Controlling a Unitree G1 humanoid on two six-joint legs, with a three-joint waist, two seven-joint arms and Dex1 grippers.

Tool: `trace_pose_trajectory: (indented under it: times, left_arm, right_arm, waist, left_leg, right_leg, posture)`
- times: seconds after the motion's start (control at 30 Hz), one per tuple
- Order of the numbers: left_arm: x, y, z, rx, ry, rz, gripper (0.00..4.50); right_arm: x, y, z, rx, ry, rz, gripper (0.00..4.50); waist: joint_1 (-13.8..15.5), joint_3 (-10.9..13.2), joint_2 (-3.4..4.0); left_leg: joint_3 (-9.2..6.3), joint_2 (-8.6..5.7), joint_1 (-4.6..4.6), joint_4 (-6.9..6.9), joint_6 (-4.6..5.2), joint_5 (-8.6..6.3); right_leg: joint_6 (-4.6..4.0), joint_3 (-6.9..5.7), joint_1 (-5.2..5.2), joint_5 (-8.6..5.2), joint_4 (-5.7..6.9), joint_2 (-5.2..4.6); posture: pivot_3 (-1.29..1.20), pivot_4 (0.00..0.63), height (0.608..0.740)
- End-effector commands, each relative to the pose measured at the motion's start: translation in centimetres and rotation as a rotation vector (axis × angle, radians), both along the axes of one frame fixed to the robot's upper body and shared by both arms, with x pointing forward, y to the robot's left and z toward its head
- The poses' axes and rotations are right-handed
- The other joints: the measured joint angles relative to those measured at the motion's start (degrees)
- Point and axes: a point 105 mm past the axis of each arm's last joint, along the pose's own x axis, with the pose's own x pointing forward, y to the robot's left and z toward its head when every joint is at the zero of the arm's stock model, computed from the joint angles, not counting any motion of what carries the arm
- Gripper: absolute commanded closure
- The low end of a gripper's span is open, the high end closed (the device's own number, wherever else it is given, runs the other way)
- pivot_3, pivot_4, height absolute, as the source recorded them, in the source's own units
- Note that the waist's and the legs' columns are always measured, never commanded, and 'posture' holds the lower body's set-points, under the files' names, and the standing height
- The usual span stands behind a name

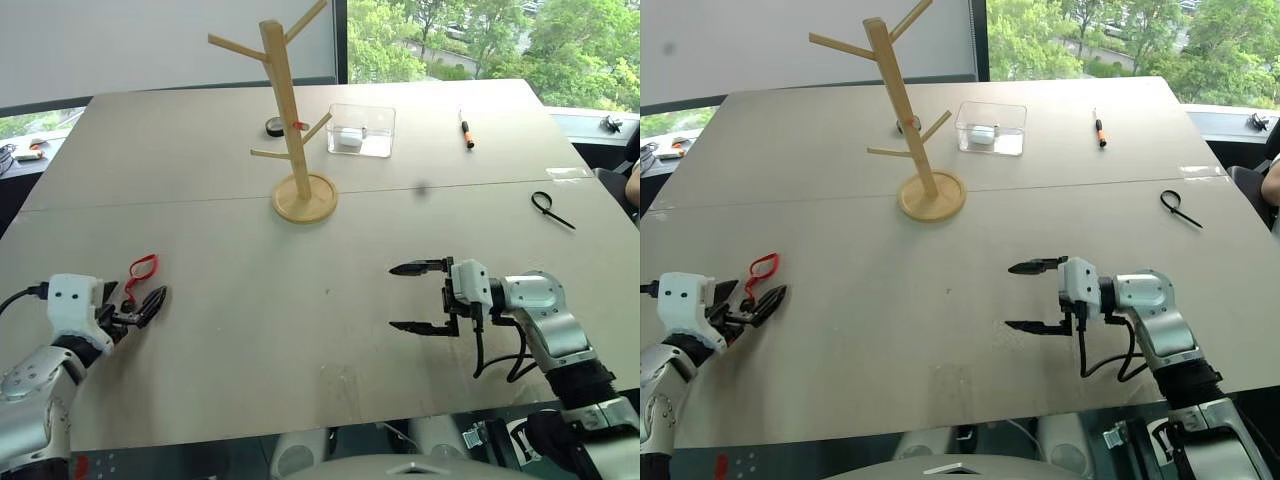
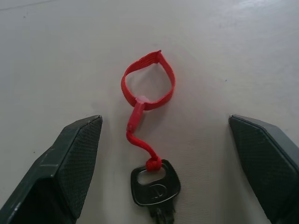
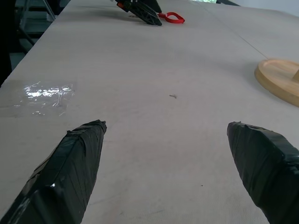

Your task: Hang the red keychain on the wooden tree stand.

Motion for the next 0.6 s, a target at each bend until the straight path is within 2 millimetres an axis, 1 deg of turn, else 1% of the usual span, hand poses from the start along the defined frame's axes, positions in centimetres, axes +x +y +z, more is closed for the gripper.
trace_pose_trajectory:
  times: [0.03,0.13,0.23,0.3,0.5,0.6]
  left_arm:
    - [0.2,0.9,0.6,0.048,0.002,0.002,0.00]
    - [0.5,1.2,0.5,0.056,0.007,0.002,0.00]
    - [0.7,1.2,0.0,0.068,0.035,-0.009,0.00]
    - [0.8,1.3,-0.3,0.068,0.057,-0.011,0.00]
    - [0.8,1.8,-1.1,0.072,0.137,-0.015,0.00]
    - [0.6,1.8,-1.5,0.035,0.170,-0.006,0.00]
  right_arm:
    - [-0.4,0.3,0.3,0.021,-0.028,0.013,0.06]
    - [-0.2,0.3,0.0,0.026,-0.018,0.001,0.06]
    - [-0.1,0.2,-0.2,0.026,-0.009,-0.010,0.06]
    - [0.1,0.2,-0.2,0.031,-0.009,-0.015,0.06]
    - [0.4,0.1,0.0,0.039,-0.011,-0.034,0.06]
    - [0.6,0.0,0.2,0.045,-0.013,-0.046,0.06]
  waist:
    - [0.02,0.00,0.00]
    - [0.00,0.00,0.00]
    - [-0.01,-0.02,-0.02]
    - [0.00,-0.03,-0.01]
    - [0.01,-0.08,0.09]
    - [0.00,-0.12,0.16]
  left_leg:
    - [-0.01,0.00,0.00,-0.01,0.00,0.00]
    - [-0.01,0.01,0.00,-0.01,-0.01,-0.01]
    - [0.00,0.02,0.00,-0.02,-0.05,-0.03]
    - [0.00,0.02,0.00,-0.03,-0.25,-0.14]
    - [0.01,0.02,0.01,-0.06,-0.27,-0.16]
    - [0.01,0.02,0.02,-0.08,-0.27,-0.16]
  right_leg:
    - [-0.01,0.00,0.00,0.01,0.00,-0.01]
    - [-0.04,0.01,-0.01,0.02,0.00,-0.05]
    - [-0.06,-0.05,-0.02,0.04,0.00,-0.12]
    - [-0.08,-0.05,-0.04,0.05,0.00,-0.16]
    - [-0.11,-0.09,-0.09,0.06,0.02,-0.22]
    - [-0.11,-0.09,-0.09,0.06,0.02,-0.23]
  posture:
    - [0.00,0.150,0.740]
    - [0.00,0.150,0.740]
    - [0.00,0.150,0.740]
    - [0.00,0.150,0.740]
    - [0.00,0.150,0.740]
    - [0.00,0.150,0.740]
